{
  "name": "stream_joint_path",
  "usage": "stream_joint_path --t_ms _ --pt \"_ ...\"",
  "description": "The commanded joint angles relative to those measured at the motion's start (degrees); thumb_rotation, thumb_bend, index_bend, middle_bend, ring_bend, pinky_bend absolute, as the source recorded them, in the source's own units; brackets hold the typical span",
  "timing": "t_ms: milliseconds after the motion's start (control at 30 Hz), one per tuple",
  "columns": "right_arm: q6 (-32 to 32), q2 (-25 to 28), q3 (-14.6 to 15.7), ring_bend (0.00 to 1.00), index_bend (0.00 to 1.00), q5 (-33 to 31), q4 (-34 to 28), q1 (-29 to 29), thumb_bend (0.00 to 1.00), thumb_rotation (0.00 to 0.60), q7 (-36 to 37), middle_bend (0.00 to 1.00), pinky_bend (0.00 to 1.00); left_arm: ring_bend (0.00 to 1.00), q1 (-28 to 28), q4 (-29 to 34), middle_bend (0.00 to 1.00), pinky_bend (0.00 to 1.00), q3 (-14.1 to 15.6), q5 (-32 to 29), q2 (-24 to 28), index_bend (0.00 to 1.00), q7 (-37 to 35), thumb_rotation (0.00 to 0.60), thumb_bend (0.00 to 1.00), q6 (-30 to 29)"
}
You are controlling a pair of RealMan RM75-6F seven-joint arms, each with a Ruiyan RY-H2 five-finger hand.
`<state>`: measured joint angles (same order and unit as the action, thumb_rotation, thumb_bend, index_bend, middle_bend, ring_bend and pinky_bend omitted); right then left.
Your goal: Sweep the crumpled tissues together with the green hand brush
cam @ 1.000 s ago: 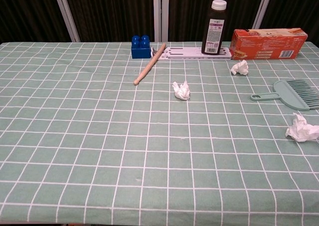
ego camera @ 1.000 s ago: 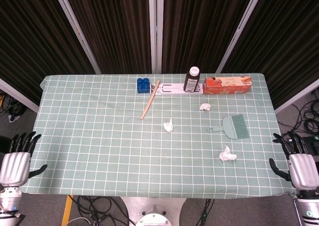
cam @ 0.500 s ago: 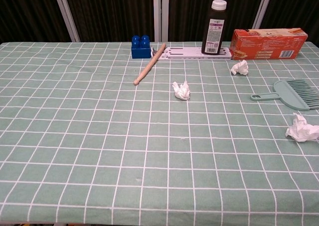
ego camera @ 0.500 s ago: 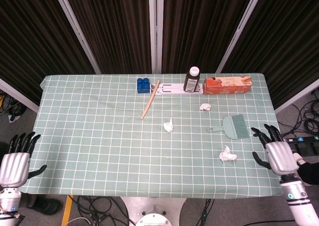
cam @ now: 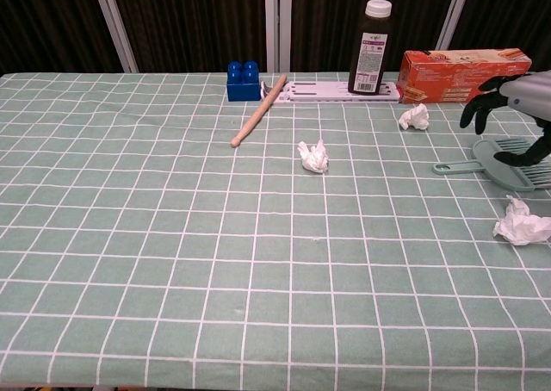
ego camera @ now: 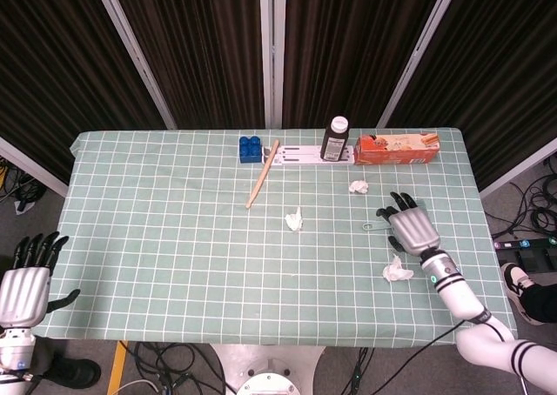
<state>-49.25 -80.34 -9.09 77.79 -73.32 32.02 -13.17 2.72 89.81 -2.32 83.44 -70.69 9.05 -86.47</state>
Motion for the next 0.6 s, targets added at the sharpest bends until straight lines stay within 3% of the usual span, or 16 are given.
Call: stream_joint_path --t_ms 33,267,600 --pt "2.5 -4.4 -0.4 0.04 0.3 -1.9 5.1 2.8 0.27 0.6 -2.3 0.34 0.09 0.04 0.0 0.0 0.08 0.0 0.0 -0.2 0.0 0.12 -0.1 0.6 0.0 0.2" --pt "3.4 -10.3 0.4 0.04 0.31 -3.7 12.8 4.2 0.27 0.6 -2.6 0.35 0.1 0.04 0.0 -0.7 0.08 0.0 0.0 -0.4 -0.4 0.12 -0.8 0.6 0.0 0.4" --pt "1.0 -14.4 2.3 0.16 0.35 -1.3 20.1 4.2 0.27 0.6 1.1 0.44 0.22 0.04 0.2 -0.9 0.08 0.0 -0.1 -0.6 -0.4 0.12 -1.0 0.6 0.0 0.8"
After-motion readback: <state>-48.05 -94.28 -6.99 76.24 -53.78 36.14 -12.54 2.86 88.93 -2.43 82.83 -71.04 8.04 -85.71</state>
